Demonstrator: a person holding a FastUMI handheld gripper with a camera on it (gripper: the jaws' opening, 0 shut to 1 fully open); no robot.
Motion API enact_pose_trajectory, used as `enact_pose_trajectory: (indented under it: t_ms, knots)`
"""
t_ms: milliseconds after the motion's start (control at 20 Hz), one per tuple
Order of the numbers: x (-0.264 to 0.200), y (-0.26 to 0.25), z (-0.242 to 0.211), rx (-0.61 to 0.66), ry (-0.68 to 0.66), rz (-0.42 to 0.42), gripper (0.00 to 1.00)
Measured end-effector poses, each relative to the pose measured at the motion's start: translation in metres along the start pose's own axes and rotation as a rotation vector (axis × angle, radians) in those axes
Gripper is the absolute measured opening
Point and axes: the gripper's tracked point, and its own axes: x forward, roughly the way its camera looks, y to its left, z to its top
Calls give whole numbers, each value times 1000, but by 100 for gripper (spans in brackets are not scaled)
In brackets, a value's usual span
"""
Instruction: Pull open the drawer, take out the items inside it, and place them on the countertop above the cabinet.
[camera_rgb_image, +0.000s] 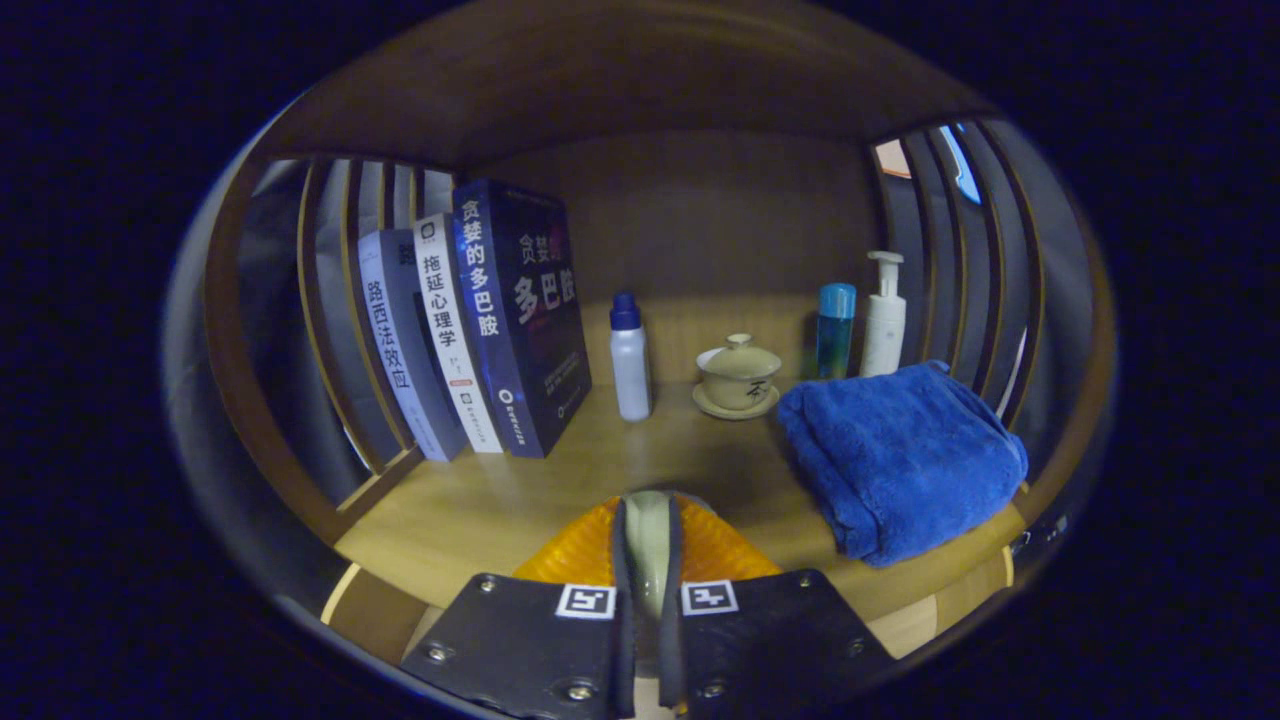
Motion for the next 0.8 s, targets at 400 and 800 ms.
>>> enact_pose_trajectory:
  t_ms: [400,800]
  knots:
    - [33,-5,17,10,-143,-14,12]
    - [33,-7,31,-31,-297,-41,12]
